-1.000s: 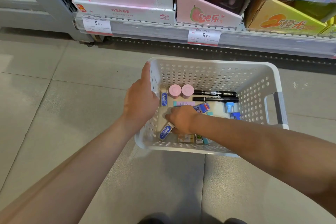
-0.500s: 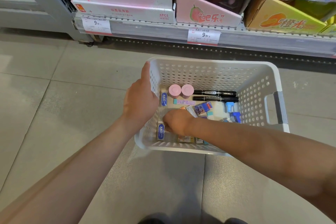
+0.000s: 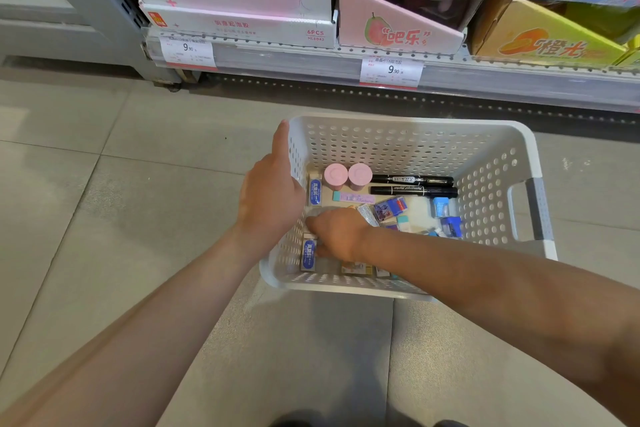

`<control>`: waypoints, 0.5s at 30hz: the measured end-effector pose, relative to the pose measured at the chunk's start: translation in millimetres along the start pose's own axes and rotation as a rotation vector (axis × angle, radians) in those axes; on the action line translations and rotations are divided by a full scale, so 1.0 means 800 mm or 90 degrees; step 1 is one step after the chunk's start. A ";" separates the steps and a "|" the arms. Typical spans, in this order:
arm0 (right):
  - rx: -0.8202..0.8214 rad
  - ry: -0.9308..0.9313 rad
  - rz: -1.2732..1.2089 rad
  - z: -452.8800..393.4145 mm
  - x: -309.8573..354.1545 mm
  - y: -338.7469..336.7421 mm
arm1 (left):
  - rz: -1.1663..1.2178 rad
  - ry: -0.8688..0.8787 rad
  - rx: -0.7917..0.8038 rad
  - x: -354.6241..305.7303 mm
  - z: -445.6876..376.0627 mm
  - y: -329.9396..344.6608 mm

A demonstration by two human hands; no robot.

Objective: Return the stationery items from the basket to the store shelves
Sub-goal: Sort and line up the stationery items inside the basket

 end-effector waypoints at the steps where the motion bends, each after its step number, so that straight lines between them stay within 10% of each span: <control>1: -0.014 -0.007 -0.003 0.002 0.000 -0.002 | 0.000 0.001 -0.001 0.001 0.000 0.000; 15: -0.042 0.064 0.034 -0.007 -0.019 0.007 | 0.001 0.005 0.004 0.000 0.000 -0.001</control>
Point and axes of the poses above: each hand's wrist, its own z-axis away from the middle knuckle, its own y-axis out of the palm, x = y × z, the point moved 9 cm from there along -z, towards the middle knuckle, and after that the axes turned 11 degrees about x, right-handed, at the moved point
